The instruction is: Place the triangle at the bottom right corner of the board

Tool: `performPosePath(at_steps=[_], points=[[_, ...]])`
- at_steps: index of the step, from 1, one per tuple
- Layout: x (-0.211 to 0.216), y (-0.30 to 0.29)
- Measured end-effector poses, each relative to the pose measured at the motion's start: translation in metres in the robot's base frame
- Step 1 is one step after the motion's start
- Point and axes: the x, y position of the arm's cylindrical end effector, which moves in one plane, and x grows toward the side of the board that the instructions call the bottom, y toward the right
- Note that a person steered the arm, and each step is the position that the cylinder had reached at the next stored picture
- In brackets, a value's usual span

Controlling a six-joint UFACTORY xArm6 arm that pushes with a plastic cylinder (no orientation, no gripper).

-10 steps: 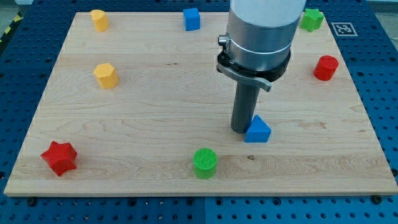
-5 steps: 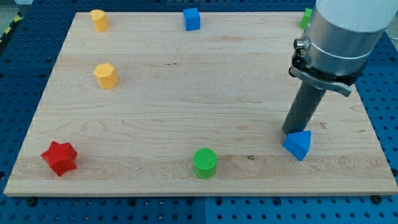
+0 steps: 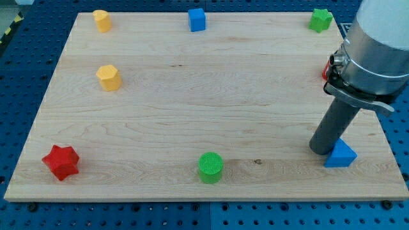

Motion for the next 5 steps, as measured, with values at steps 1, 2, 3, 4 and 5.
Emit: performPosePath(at_steps=[1, 2, 3, 4, 5], points=[[0.006, 0.005], [0.010, 0.015], [0.014, 0.024], [0.021, 0.034], [0.025, 0.041]])
